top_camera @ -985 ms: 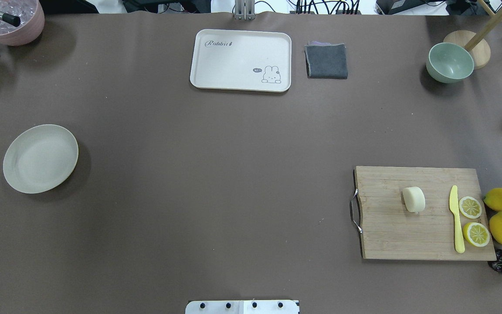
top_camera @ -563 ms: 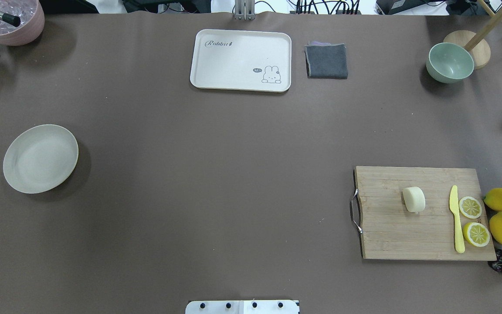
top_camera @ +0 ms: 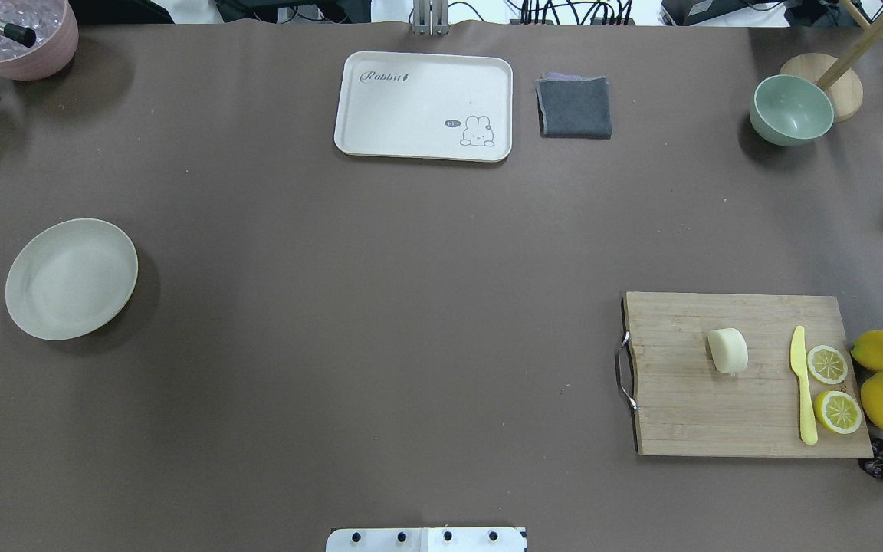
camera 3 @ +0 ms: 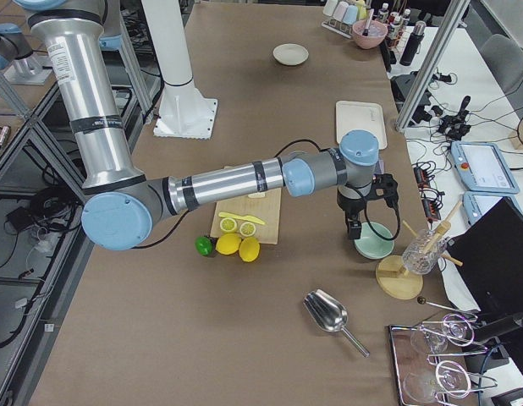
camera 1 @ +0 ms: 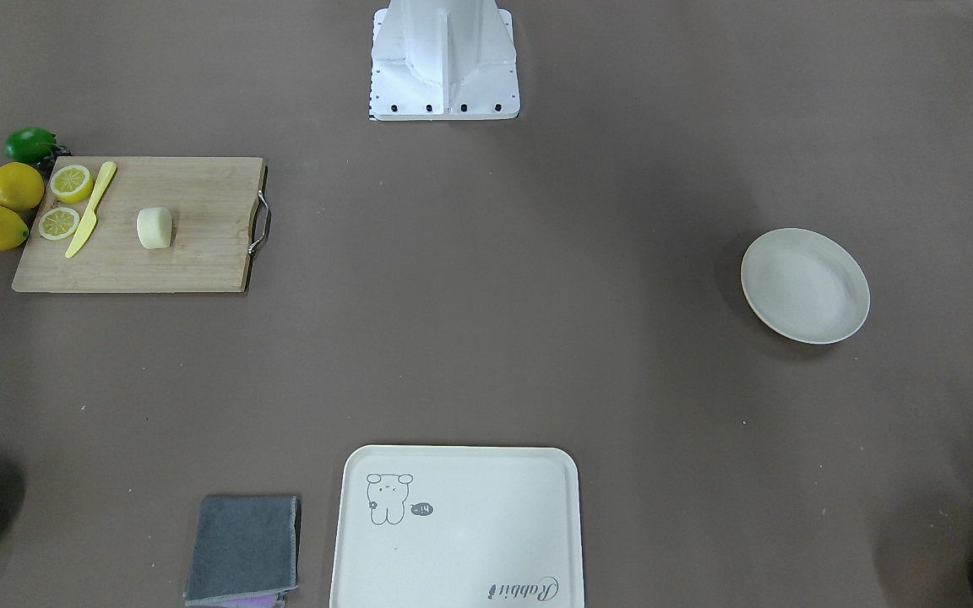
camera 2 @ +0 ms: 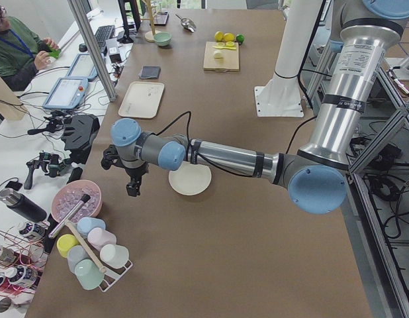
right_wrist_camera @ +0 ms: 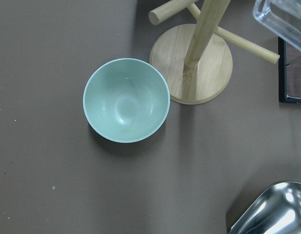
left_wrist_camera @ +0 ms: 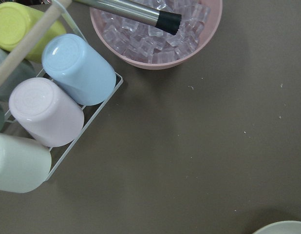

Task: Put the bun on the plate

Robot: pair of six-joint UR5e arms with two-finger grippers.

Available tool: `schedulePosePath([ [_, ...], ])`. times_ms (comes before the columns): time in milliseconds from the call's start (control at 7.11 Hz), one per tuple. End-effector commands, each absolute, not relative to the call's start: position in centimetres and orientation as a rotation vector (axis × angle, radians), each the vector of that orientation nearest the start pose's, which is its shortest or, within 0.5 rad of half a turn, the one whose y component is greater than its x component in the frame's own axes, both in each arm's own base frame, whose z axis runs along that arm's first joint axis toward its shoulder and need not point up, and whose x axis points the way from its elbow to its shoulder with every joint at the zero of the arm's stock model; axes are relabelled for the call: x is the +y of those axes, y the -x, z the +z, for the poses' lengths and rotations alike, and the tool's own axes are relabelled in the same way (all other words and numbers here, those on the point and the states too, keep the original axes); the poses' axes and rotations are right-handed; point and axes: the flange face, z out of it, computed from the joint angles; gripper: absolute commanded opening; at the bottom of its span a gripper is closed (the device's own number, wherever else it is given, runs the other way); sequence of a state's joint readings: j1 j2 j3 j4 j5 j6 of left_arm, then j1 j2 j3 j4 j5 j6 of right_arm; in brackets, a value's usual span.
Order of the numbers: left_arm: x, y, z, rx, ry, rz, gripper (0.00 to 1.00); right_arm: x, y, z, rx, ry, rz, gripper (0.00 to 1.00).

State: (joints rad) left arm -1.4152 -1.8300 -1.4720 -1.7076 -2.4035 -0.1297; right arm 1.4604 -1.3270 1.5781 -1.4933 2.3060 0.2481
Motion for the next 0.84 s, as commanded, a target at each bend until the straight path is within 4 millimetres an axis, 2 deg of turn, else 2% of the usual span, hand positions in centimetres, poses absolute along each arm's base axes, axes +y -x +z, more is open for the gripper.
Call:
schedulePosePath([
  [0, -59.8, -9.2, 55.5, 0.881, -0.117, 0.240, 0.98, -60.4, 0.0, 51.9, -0.769, -0.173, 0.011, 1.00],
  [141, -58.5, -11.3, 57.3, 0.885, -0.130, 0.289, 0.98, -60.7, 0.1, 51.9, -0.772, -0.165, 0.025, 1.00],
  [422, -57.0, -15.3, 58.8, 0.887, -0.086, 0.344, 0.98, -60.6, 0.1, 51.5, -0.775, -0.173, 0.021, 1.00],
  [704, -56.4, -17.3, 59.6, 0.884, -0.060, 0.376, 0.97, -60.6, 0.1, 51.4, -0.774, -0.177, 0.019, 1.00],
])
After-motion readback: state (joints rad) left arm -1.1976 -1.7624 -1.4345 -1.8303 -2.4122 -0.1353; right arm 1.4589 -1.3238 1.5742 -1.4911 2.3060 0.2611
